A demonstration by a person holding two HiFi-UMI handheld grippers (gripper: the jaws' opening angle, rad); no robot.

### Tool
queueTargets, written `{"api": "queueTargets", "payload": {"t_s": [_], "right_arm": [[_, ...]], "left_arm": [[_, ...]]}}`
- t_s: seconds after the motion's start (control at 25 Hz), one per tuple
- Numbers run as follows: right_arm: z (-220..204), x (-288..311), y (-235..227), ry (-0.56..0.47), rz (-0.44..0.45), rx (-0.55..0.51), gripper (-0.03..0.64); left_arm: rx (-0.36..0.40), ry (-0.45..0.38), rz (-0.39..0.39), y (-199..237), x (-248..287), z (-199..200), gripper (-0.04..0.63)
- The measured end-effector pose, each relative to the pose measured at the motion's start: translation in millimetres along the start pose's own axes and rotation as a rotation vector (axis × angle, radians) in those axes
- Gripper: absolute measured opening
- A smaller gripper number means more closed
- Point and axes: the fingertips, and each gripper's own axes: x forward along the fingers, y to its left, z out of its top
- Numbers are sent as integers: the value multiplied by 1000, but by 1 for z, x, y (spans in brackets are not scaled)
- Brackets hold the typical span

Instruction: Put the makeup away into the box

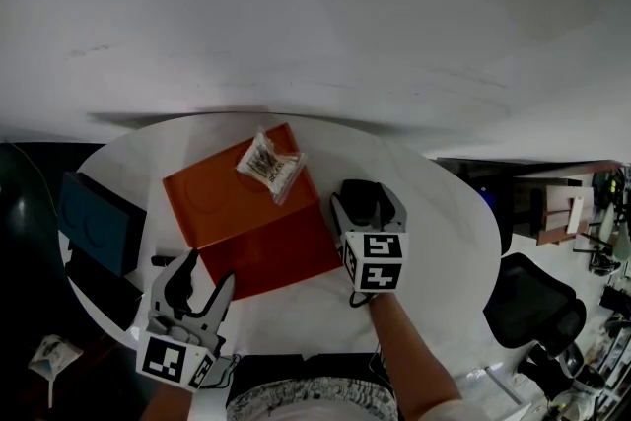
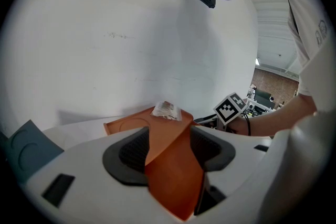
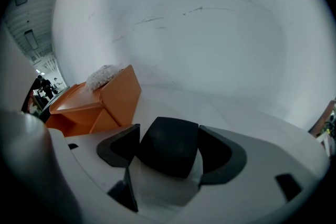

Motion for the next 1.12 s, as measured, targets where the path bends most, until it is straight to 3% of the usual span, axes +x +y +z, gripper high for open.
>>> {"api": "queueTargets", "payload": {"t_s": [0.52, 1.12], "right_arm": [[4, -5, 0, -3, 24, -39, 324], [13, -21, -4, -47, 30, -56, 319]], "left_arm": [[-3, -4, -1, -8, 1, -1, 259], [-1, -22, 2, -19, -8, 0, 259]]}}
